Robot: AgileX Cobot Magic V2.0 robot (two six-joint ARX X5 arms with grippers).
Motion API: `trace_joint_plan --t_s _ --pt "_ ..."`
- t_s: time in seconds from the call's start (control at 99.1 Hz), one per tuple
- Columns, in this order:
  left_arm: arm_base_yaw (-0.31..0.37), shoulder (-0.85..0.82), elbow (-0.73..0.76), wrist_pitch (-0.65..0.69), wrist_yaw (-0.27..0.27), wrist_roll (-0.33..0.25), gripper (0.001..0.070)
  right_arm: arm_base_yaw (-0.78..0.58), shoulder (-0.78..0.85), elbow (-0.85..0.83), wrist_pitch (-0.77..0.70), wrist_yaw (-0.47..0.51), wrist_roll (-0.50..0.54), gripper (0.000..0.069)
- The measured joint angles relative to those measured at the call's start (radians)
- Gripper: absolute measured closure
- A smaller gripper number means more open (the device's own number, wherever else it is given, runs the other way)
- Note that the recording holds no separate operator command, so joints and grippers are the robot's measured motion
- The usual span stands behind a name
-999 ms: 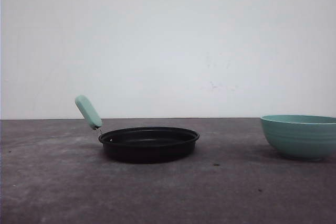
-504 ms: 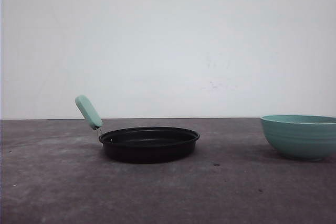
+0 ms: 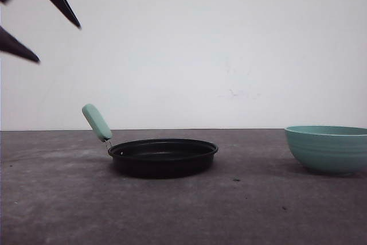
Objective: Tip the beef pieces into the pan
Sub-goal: 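Lower the left gripper onto the pan rim beside the green handle and grasp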
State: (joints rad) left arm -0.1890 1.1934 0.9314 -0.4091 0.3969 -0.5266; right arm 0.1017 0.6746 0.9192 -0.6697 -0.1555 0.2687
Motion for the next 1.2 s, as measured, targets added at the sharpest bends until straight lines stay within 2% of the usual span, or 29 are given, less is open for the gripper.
trace_joint_plan --t_s 0.161,0.282,0.343,0.535,0.716,0.978,1.12,1.2 --pt "-0.069 0.15 0.0 0.073 -0.016 -0.012 0.0191 0.0 0.0 0.0 -0.003 0.0 0.001 0.0113" --pt "-0.113 0.248 0.0 0.112 -0.101 -0.023 0.0191 0.0 0.0 0.0 -0.026 0.0 0.001 0.0113" --pt "-0.124 0.298 0.0 0.125 -0.138 -0.047 0.0191 0.0 0.0 0.0 -0.044 -0.001 0.001 0.0113" --pt "-0.123 0.407 0.0 0.22 -0.152 -0.143 0.0191 0.0 -0.003 0.0 -0.109 -0.001 0.001 0.0113" --pt "-0.123 0.452 0.0 0.271 -0.151 -0.183 0.0208 0.0 -0.009 0.0 -0.124 -0.001 0.001 0.0113" --pt "-0.13 0.488 0.0 0.271 -0.143 -0.196 0.0419 0.0 -0.009 0.0 -0.126 -0.001 0.001 0.0113" --pt "-0.138 0.488 0.0 0.286 -0.136 -0.196 0.0632 0.0 -0.009 0.0 -0.132 -0.001 0.001 0.0113" --pt "-0.138 0.488 0.0 0.29 -0.135 -0.196 0.0673 0.0 -0.009 0.0 -0.143 -0.001 0.001 0.0113"
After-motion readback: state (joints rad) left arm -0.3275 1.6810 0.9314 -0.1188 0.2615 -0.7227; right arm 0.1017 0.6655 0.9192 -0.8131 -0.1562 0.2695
